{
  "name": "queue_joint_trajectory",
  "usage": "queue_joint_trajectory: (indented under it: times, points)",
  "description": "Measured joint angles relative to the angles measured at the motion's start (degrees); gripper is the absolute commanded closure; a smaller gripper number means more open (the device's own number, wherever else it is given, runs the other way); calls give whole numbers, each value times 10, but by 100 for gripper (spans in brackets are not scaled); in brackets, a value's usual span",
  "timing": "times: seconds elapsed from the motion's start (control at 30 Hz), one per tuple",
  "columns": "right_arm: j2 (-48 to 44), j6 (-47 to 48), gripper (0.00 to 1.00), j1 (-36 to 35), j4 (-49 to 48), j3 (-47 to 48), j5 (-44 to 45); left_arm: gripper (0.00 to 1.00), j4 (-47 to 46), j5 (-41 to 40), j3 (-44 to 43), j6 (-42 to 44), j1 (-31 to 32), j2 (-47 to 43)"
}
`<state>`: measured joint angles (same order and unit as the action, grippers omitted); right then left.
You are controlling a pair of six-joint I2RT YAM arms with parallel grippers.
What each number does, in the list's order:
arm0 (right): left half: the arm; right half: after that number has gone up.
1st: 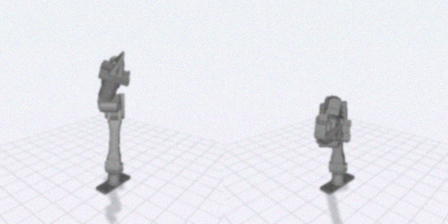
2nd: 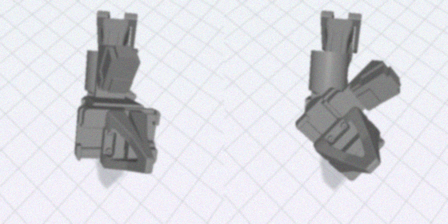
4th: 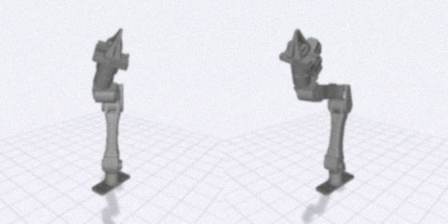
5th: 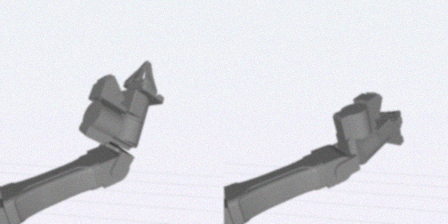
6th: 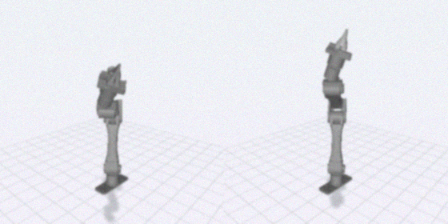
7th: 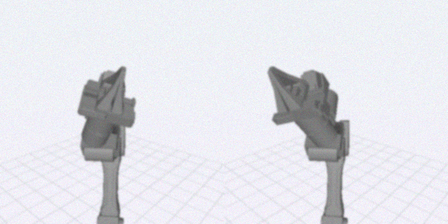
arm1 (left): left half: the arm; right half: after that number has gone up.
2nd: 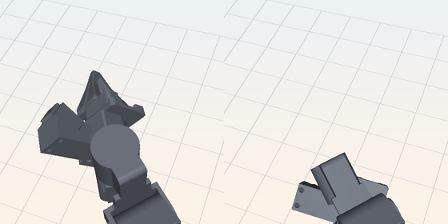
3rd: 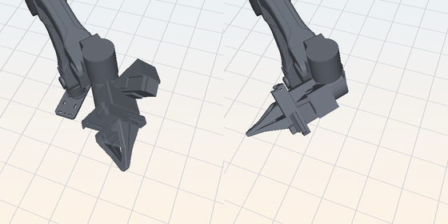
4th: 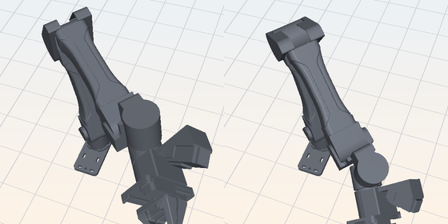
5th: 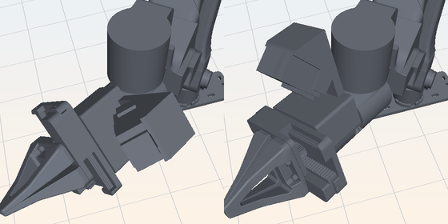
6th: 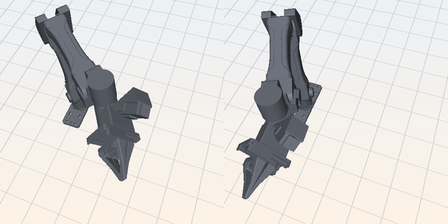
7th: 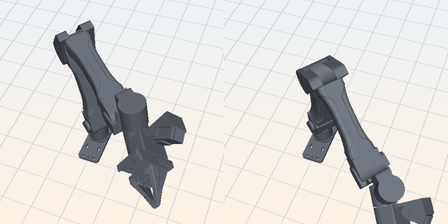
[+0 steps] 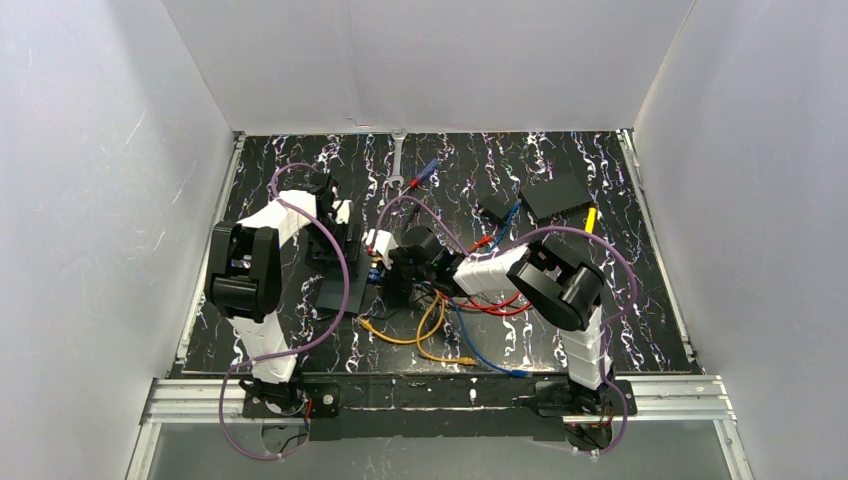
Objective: Insert the plug into the switch port
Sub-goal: Insert the connector into the switch port.
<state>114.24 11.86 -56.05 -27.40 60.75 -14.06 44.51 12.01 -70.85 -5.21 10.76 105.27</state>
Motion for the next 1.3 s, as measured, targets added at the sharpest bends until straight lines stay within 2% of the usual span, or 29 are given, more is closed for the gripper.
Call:
queue_joint_trajectory:
  times: [0.37, 0.63, 0.73, 0.83, 0.97, 1.1, 1.3]
  points:
    - [12, -7, 99, -10, 11, 20, 23, 23, 5, -44, 0, 8, 9, -14]
    - [-22, -2, 72, -32, -38, -37, 61, 17, 5, -76, 1, -2, 7, -17]
    - [-58, 3, 59, -44, -35, -62, 80, 4, -5, -112, 9, -5, -2, -33]
    - [-123, 5, 50, -51, -25, -72, 109, 2, -19, -168, 25, -6, -15, -59]
    - [-200, 6, 37, -50, -12, -73, 168, 2, -28, -219, 45, -8, -24, -120]
    - [-259, 0, 26, -43, 41, -78, 251, 2, -41, -239, 61, -12, -24, -224]
    - [-295, -30, 25, -27, 142, -80, 342, 2, -66, -235, 105, -48, -23, -416]
